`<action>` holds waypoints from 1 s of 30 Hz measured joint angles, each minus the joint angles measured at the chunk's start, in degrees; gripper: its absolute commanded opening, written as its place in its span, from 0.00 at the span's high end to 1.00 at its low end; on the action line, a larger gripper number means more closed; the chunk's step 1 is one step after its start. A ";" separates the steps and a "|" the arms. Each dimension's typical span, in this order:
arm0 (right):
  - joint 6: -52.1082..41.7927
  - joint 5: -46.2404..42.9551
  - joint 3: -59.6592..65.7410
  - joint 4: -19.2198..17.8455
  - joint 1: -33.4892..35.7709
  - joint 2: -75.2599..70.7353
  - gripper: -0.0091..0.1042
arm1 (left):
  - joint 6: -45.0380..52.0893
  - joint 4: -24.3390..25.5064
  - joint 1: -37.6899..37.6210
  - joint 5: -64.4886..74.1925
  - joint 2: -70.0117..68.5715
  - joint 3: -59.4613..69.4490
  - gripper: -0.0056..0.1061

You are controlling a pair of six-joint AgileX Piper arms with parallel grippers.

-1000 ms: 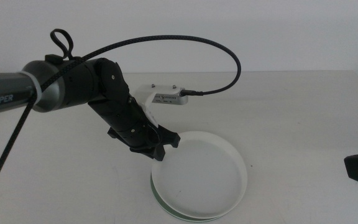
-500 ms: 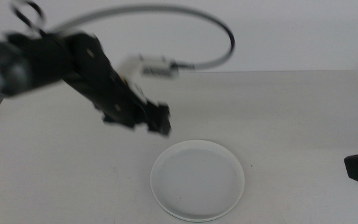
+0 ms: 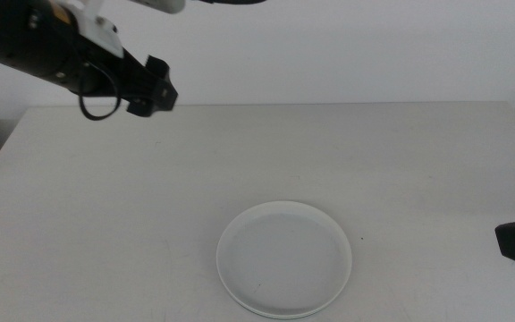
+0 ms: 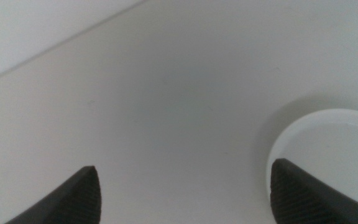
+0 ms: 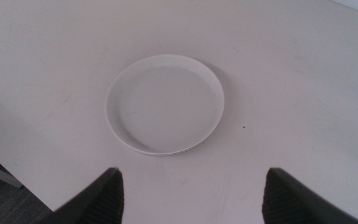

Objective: Stack the three bowls on top of each other.

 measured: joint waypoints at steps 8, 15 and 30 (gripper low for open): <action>0.00 0.00 0.00 0.00 0.00 0.00 0.42 | -5.41 4.57 0.00 -1.26 -2.29 0.00 0.01; 0.33 -1.26 0.00 -0.30 0.00 0.51 0.42 | -10.02 8.77 0.00 -0.10 -3.04 0.00 0.01; 1.89 -10.51 -9.82 -1.25 -12.53 22.66 0.42 | -14.00 10.38 9.92 4.00 -5.74 0.00 0.01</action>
